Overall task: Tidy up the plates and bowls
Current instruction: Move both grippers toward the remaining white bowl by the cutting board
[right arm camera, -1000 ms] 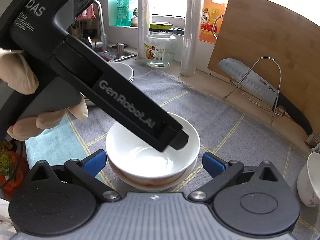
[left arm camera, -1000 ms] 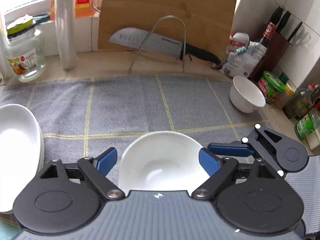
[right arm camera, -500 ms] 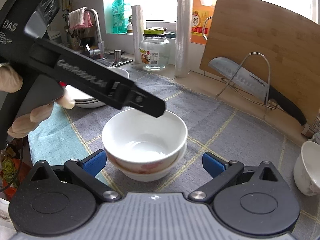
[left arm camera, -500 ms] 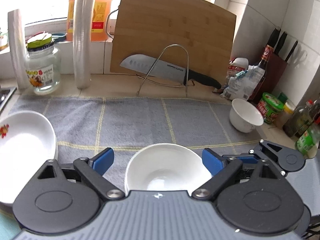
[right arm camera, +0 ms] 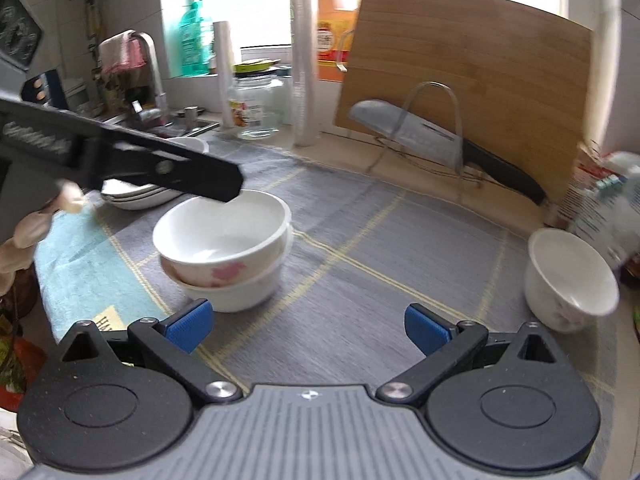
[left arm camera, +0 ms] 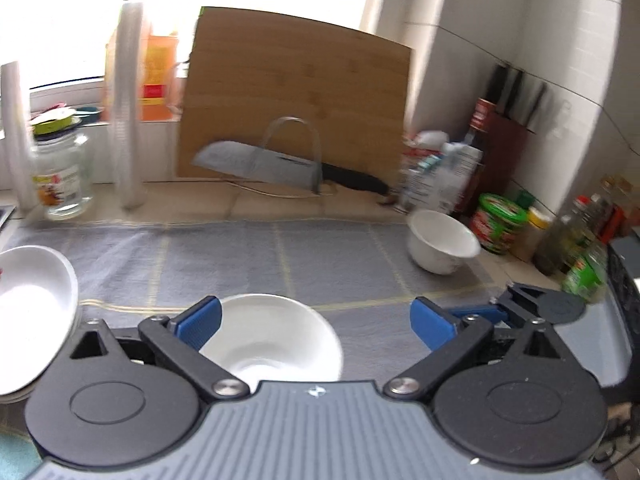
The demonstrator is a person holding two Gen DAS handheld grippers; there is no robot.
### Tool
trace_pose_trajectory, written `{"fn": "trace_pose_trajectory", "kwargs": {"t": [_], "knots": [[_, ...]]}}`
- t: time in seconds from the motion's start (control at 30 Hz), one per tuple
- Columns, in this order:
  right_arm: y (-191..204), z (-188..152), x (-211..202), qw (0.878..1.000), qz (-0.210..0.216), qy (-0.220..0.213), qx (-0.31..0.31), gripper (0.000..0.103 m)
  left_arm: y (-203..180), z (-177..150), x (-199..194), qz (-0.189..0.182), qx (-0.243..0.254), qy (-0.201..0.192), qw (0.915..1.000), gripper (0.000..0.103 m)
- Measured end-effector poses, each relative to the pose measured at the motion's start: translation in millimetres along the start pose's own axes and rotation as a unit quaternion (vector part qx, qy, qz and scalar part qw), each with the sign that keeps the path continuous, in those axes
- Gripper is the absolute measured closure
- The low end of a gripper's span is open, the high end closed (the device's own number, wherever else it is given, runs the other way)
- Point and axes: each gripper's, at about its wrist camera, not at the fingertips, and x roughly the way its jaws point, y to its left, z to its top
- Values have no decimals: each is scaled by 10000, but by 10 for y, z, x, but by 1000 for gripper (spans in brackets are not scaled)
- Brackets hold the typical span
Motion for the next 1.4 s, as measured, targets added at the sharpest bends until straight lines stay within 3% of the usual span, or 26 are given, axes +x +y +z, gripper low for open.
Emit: {"fn": "trace_pose_trajectory", "kwargs": {"t": [0.2, 0.43, 0.57, 0.73, 0.97, 1.17, 1.4], "knots": [[-114, -104, -147, 9981, -512, -7, 348, 0, -199, 28, 96, -814, 385, 317, 9954, 2], [-219, -258, -322, 9870, -1357, 233, 830, 0, -449, -69, 121, -1012, 1332, -104, 9858, 2], [-246, -348, -376, 9732, -1949, 527, 1104, 0, -513, -93, 181, -1381, 1524, -93, 9786, 1], [-338, -464, -489, 9491, -2603, 842, 1562, 0, -638, -113, 298, -1535, 1546, -61, 9760, 1], [-652, -574, -653, 9380, -2784, 745, 1927, 0, -813, -119, 524, -1260, 1395, -17, 9822, 1], [-1011, -522, -633, 9430, -2625, 562, 1969, 0, -961, -64, 713, -939, 1114, -210, 9891, 1], [-1403, -340, -496, 9538, -2394, 393, 1773, 0, -1168, -28, 1034, -595, 1068, -43, 9925, 1]]}}
